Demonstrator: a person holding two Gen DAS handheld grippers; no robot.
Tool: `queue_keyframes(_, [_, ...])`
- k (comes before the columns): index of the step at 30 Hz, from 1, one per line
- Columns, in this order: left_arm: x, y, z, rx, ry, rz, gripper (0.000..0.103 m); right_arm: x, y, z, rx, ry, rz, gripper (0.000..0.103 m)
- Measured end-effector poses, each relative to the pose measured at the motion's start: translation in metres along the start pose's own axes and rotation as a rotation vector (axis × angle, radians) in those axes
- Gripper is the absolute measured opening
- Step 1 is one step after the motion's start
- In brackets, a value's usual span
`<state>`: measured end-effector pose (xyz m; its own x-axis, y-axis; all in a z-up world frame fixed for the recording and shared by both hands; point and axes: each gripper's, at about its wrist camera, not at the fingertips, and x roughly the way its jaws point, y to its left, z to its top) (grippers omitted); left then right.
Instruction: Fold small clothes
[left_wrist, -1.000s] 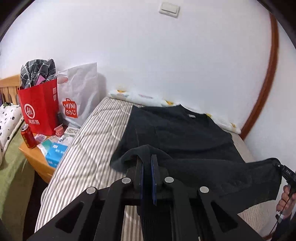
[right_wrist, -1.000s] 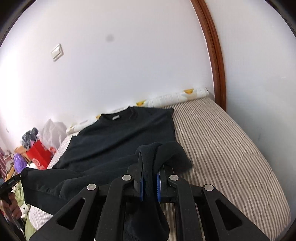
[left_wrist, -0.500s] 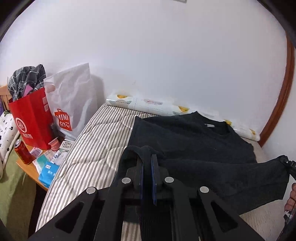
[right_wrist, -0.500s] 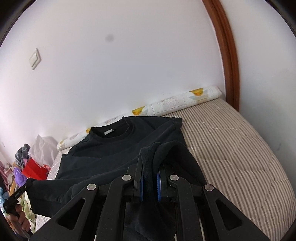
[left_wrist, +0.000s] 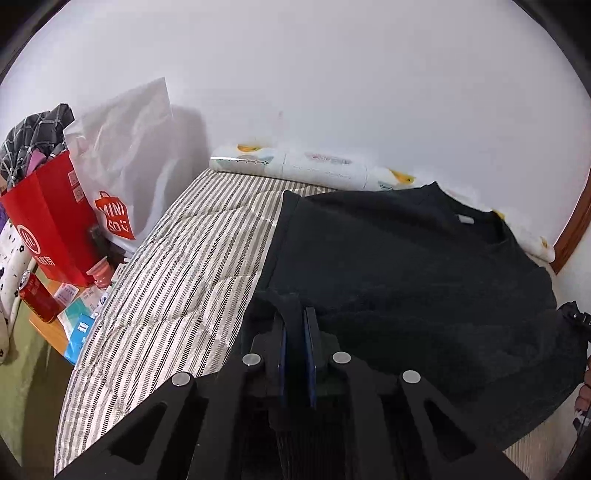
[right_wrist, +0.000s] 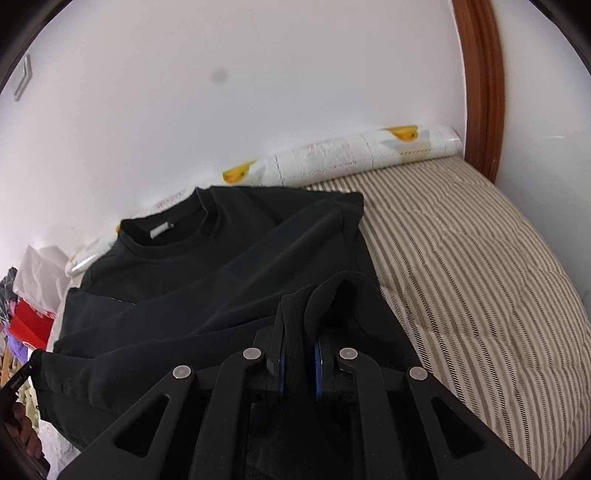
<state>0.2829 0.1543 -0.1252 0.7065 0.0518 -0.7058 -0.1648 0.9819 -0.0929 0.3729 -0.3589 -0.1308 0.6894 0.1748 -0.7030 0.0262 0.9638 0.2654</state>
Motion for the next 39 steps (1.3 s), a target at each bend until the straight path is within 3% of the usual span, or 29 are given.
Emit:
queue_keyframes(5, [0.001, -0.001, -0.003, 0.021, 0.015, -0.004, 0.012, 0.005, -0.002, -0.003, -0.020, 0.044, -0.005, 0.018])
queue_keyframes(9, [-0.011, 0.000, -0.006, 0.059, 0.028, -0.019, 0.019, -0.021, -0.007, -0.011, -0.005, 0.056, 0.072, 0.052])
queue_keyframes(10, [-0.017, 0.003, -0.008, 0.057, 0.026, -0.027, 0.023, -0.032, -0.007, -0.014, -0.016, 0.038, 0.081, 0.054])
queue_keyframes(12, [-0.027, 0.009, -0.015, 0.048, 0.014, -0.045, 0.031, -0.057, -0.008, -0.023, -0.055, -0.010, 0.066, 0.054])
queue_keyframes(14, [-0.037, 0.017, -0.025, 0.044, 0.001, -0.046, 0.045, -0.073, -0.016, -0.031, -0.075, -0.040, 0.033, 0.054])
queue_keyframes(15, [-0.043, 0.023, -0.031, 0.037, -0.005, -0.044, 0.046, -0.082, -0.023, -0.036, -0.079, -0.057, 0.005, 0.054])
queue_keyframes(19, [-0.052, 0.042, -0.051, 0.003, 0.022, -0.064, 0.046, -0.093, -0.055, -0.053, -0.011, -0.054, -0.075, 0.054])
queue_keyframes(25, [-0.039, 0.056, -0.068, -0.015, 0.081, -0.048, 0.050, -0.075, -0.080, -0.068, 0.081, 0.031, -0.026, 0.054])
queue_keyframes(31, [-0.020, 0.060, -0.069, -0.029, 0.114, -0.060, 0.052, -0.048, -0.079, -0.069, 0.134, 0.082, 0.015, 0.054])
queue_keyframes(37, [-0.013, 0.052, -0.067, -0.020, 0.103, -0.059, 0.052, -0.030, -0.065, -0.068, 0.105, 0.086, -0.015, 0.054])
queue_keyframes(39, [-0.012, 0.048, -0.068, -0.011, 0.096, -0.045, 0.049, -0.027, -0.063, -0.068, 0.085, 0.076, -0.018, 0.046])
